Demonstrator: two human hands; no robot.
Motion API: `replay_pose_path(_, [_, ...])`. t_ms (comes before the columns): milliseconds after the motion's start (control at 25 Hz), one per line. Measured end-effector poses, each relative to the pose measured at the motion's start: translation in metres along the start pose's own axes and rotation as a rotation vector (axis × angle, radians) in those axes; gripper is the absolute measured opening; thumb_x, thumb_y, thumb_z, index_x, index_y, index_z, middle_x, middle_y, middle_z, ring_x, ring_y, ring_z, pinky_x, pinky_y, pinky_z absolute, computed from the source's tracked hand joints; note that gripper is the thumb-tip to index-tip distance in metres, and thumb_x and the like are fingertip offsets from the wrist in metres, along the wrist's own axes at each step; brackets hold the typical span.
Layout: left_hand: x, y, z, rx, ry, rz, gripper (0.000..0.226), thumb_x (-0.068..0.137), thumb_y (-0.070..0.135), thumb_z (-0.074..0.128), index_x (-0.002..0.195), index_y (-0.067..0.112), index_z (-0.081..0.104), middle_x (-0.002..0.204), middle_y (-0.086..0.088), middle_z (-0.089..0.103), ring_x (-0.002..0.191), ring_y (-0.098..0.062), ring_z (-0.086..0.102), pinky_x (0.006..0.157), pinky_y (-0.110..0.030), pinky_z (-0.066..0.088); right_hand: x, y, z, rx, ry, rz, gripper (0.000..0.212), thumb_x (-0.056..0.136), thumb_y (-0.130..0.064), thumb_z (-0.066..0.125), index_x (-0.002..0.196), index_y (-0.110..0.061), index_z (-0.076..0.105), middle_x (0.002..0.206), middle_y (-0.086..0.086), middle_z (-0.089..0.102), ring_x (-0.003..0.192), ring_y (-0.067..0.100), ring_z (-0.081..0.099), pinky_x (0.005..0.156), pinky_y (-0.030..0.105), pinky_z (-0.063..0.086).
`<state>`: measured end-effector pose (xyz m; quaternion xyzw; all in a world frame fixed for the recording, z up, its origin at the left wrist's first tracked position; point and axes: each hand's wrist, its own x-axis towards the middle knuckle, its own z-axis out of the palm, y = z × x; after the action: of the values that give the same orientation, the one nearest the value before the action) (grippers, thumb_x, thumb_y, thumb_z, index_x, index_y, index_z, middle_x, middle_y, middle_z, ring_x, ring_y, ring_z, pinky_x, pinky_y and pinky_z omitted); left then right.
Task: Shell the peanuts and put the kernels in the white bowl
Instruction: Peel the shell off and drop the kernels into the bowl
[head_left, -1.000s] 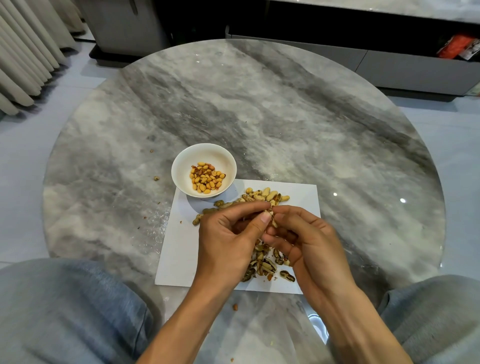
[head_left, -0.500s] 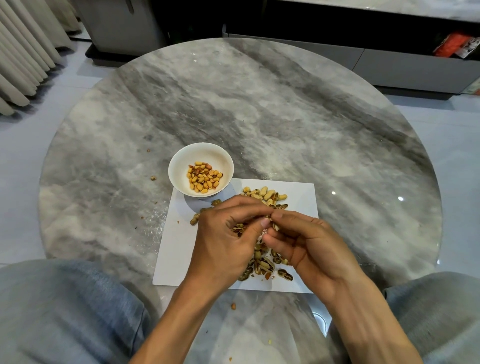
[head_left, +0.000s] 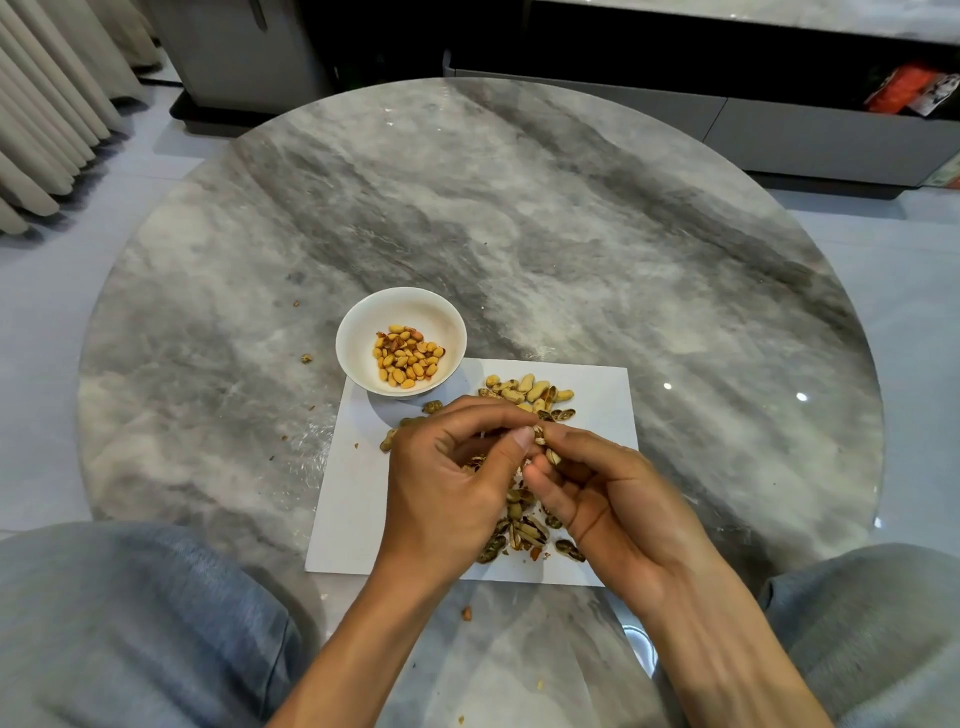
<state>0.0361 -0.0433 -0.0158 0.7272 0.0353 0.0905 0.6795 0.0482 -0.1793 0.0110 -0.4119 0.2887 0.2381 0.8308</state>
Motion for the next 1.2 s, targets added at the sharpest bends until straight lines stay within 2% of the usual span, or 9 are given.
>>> replay_pose_path(160, [0.001,0.003,0.002,-0.119,0.077,-0.167,0.022,0.086,-0.003,0.071,0.096,0.016,0.077,0.083,-0.001,0.077,0.078,-0.013,0.073,0.072,-0.021,0.056,0.000,0.002,0.000,-0.036,-0.030,-0.006,0.019,0.076,-0.002,0.068,0.091,0.007,0.075,0.079,0.016,0.071,0.062,0.013,0.066,0.061,0.024,0.060])
replay_pose_path(240, [0.002,0.005,0.002,-0.118,0.076,-0.190,0.028,0.086,-0.002,0.072,0.101,0.020,0.077,0.086,0.002,0.076,0.081,-0.010,0.073,0.074,-0.020,0.056,0.001,0.003,-0.001,-0.031,-0.020,-0.010,0.019,0.078,-0.002,0.067,0.093,0.007,0.075,0.079,0.016,0.071,0.063,0.013,0.067,0.062,0.025,0.061])
replay_pose_path(400, [0.003,0.002,0.002,-0.016,0.071,-0.237,0.028,0.087,0.003,0.071,0.093,0.030,0.078,0.098,0.012,0.075,0.094,-0.005,0.071,0.081,-0.023,0.055,0.005,0.005,-0.003,-0.104,0.049,-0.119,0.022,0.077,-0.004,0.070,0.096,0.006,0.074,0.078,0.016,0.072,0.066,0.015,0.068,0.065,0.025,0.061])
replay_pose_path(520, [0.002,0.005,0.002,-0.079,-0.039,-0.270,0.024,0.086,0.004,0.073,0.093,0.026,0.079,0.093,0.007,0.077,0.092,-0.010,0.072,0.081,-0.025,0.057,0.003,0.005,-0.005,-0.251,0.085,-0.250,0.008,0.082,-0.002,0.071,0.086,-0.003,0.078,0.076,0.014,0.073,0.068,0.017,0.071,0.067,0.025,0.061])
replay_pose_path(720, [0.007,0.011,-0.007,-0.058,-0.148,-0.274,0.020,0.082,0.003,0.077,0.086,0.022,0.079,0.085,0.003,0.078,0.082,-0.012,0.074,0.073,-0.022,0.058,-0.001,-0.005,-0.008,-0.595,0.029,-0.372,0.014,0.088,0.000,0.068,0.097,-0.005,0.078,0.087,0.011,0.078,0.080,0.027,0.074,0.072,0.027,0.061])
replay_pose_path(840, [0.006,0.012,-0.008,0.041,-0.158,-0.257,0.017,0.081,0.006,0.078,0.085,0.022,0.078,0.081,0.004,0.077,0.078,-0.012,0.073,0.074,-0.025,0.060,-0.003,-0.007,-0.008,-0.860,0.036,-0.478,0.016,0.090,-0.006,0.070,0.093,-0.018,0.079,0.084,-0.001,0.078,0.077,0.020,0.074,0.077,0.034,0.062])
replay_pose_path(1000, [0.003,0.009,-0.003,-0.009,-0.043,-0.282,0.017,0.083,0.006,0.077,0.081,0.023,0.078,0.080,0.003,0.077,0.079,-0.014,0.074,0.075,-0.028,0.060,-0.007,-0.002,-0.005,-0.968,0.036,-0.616,0.018,0.088,-0.010,0.074,0.093,-0.026,0.079,0.081,-0.013,0.076,0.076,0.005,0.072,0.071,0.023,0.059])
replay_pose_path(1120, [0.002,0.008,0.002,-0.202,0.051,-0.395,0.017,0.084,0.002,0.073,0.080,0.018,0.078,0.081,-0.005,0.077,0.079,-0.017,0.074,0.072,-0.024,0.057,-0.003,0.005,-0.004,-0.887,0.065,-0.671,0.016,0.086,-0.007,0.076,0.094,-0.020,0.079,0.080,-0.011,0.076,0.075,0.005,0.072,0.067,0.017,0.055])
replay_pose_path(1200, [0.002,0.007,0.004,-0.336,0.065,-0.482,0.015,0.086,0.001,0.070,0.086,0.013,0.078,0.087,-0.010,0.077,0.084,-0.020,0.074,0.073,-0.023,0.055,-0.001,0.007,-0.004,-0.857,0.091,-0.695,0.016,0.085,-0.005,0.076,0.093,-0.019,0.079,0.078,-0.009,0.075,0.073,0.004,0.071,0.065,0.015,0.053])
